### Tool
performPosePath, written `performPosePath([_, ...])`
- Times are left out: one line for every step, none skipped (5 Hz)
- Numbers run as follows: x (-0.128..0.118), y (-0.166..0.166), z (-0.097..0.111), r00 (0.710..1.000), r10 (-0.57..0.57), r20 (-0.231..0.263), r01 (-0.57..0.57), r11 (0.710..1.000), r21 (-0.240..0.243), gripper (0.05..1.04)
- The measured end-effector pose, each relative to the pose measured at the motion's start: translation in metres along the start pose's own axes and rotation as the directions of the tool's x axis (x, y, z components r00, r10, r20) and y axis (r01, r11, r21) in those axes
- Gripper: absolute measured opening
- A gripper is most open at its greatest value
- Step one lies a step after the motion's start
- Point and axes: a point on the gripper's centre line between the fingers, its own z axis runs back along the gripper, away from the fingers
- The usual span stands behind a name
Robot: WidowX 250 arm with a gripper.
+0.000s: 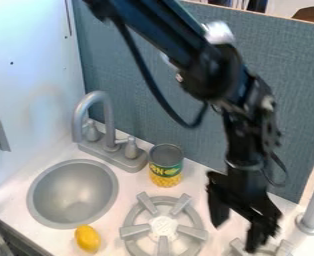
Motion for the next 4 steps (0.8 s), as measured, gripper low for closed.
performPosePath([-0.014, 0.02, 0.013, 1.0, 0.002, -0.003, -0.002, 0.993, 0.115, 1.001])
performPosePath([-0.028, 0.038, 0.025, 1.0, 0.029, -0.007, -0.027, 0.972, 0.232, 1.001])
performPosePath([-0.038, 0.035, 0.025, 0.999, -0.006, -0.035, 0.013, 0.976, 0.218, 1.001])
performPosePath([-0.048, 0.028, 0.017, 0.998, -0.019, -0.061, 0.029, 0.986, 0.167, 1.001])
